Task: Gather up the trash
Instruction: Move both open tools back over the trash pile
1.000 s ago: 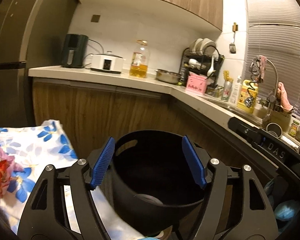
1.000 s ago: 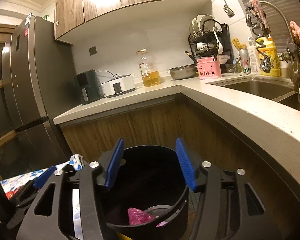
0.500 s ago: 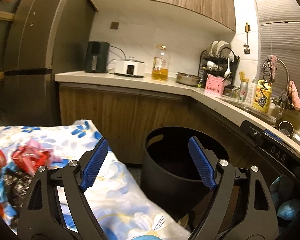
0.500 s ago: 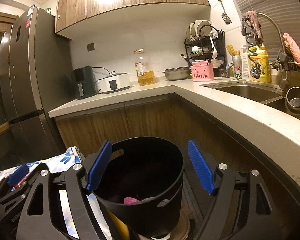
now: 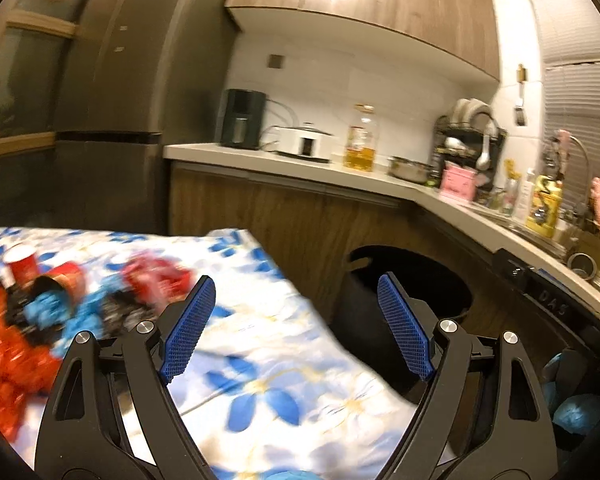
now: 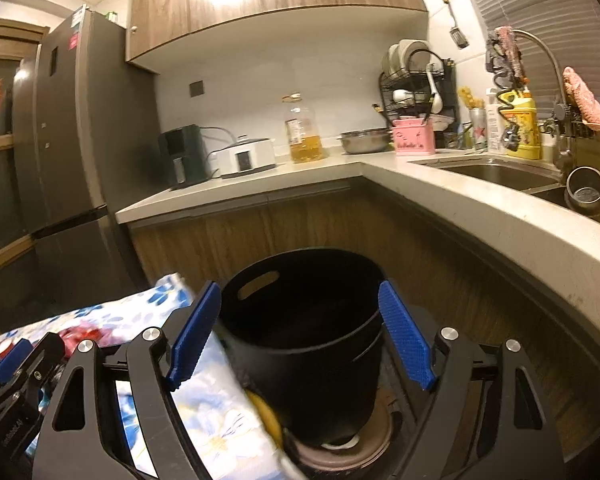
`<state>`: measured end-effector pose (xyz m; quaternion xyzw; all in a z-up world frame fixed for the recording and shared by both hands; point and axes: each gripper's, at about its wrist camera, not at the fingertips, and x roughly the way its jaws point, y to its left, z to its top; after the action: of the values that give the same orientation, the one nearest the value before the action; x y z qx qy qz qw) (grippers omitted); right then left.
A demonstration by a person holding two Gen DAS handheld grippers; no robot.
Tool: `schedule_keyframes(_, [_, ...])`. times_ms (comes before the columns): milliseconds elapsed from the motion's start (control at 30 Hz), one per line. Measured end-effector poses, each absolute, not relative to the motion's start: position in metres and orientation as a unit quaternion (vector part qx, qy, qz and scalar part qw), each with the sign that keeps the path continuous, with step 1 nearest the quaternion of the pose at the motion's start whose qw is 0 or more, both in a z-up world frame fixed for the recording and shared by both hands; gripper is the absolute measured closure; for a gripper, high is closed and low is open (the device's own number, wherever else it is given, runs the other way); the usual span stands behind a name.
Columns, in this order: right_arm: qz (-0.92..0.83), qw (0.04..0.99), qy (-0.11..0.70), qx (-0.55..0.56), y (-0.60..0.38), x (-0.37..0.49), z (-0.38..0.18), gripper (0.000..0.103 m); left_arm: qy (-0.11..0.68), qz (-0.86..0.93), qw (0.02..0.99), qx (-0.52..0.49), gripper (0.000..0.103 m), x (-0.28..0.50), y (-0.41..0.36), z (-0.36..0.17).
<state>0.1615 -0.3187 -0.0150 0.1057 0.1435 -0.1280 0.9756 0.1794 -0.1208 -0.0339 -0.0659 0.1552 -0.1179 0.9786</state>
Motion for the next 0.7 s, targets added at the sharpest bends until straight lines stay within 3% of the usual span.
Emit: schedule_keyframes(700, [0.017, 0.983, 0.170, 0.072, -0.187, 0.141, -0.041, 0.024, 0.151, 0.122, 0.977, -0.093, 0.021, 0.099, 0.063, -0.052])
